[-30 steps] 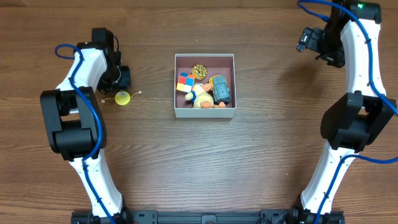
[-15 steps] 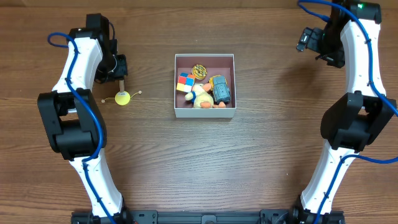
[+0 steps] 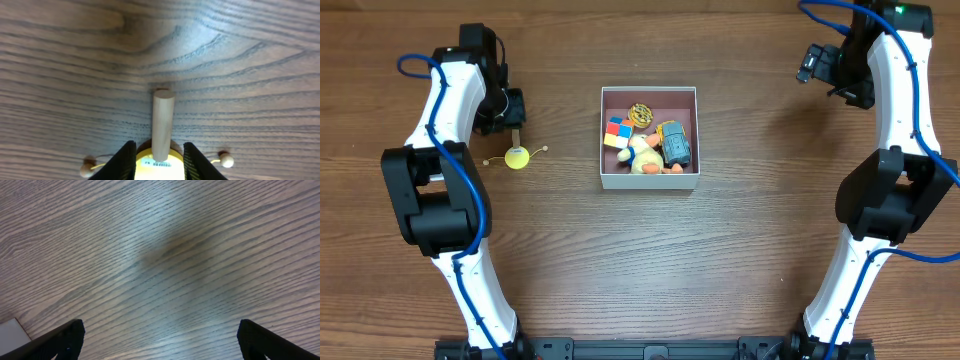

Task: Pack container
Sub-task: 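Close the left gripper on the wooden stick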

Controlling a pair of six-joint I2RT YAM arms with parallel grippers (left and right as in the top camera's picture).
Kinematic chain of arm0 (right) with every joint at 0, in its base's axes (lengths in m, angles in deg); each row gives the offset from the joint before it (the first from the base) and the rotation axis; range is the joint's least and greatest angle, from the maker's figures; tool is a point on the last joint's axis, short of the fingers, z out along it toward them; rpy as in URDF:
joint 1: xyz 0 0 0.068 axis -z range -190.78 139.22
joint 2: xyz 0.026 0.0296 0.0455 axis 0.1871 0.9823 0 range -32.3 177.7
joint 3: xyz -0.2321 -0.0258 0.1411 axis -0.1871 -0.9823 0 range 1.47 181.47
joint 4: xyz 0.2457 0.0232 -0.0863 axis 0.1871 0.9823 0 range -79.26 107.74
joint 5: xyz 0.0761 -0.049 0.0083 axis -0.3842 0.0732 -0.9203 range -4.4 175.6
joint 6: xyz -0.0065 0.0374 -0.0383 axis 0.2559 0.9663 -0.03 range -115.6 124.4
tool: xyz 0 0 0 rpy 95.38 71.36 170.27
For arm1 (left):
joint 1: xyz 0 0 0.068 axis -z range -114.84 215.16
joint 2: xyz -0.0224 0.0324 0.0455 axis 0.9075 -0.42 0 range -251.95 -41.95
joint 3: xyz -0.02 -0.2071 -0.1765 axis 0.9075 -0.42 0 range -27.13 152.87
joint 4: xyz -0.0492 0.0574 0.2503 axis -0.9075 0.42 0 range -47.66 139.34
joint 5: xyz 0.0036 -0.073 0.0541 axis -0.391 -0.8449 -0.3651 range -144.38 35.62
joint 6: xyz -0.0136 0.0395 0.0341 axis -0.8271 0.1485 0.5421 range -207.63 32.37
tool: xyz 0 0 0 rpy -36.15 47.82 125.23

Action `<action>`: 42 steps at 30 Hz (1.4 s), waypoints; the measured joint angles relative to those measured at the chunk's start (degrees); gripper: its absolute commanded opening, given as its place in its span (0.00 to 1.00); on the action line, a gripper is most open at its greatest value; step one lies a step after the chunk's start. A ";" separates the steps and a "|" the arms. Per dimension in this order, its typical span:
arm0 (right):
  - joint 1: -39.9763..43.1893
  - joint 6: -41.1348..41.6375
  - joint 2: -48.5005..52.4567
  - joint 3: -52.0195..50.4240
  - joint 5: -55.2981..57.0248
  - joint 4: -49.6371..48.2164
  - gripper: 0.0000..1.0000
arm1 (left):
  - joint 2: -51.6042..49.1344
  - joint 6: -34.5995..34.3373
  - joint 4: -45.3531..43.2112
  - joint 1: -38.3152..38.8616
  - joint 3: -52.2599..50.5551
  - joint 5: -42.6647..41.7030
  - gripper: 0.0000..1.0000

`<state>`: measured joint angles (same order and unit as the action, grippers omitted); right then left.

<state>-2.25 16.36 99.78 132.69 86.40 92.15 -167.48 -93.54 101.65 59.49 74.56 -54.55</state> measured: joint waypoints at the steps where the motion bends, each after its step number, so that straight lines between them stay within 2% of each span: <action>1: 0.00 0.00 0.00 0.00 0.02 -0.02 1.00 | 0.00 -0.07 -0.35 0.00 -0.46 0.00 0.34; 19: 0.00 0.02 0.00 0.00 0.00 0.00 1.00 | -0.17 -0.11 -5.35 0.00 -5.03 0.22 0.39; 42: 0.00 0.00 0.00 0.00 0.02 0.00 1.00 | -0.17 -0.11 -6.62 0.00 -7.72 0.39 0.34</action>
<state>-2.25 16.36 99.78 132.69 86.42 92.15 -167.66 -93.65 95.02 59.49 66.84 -54.15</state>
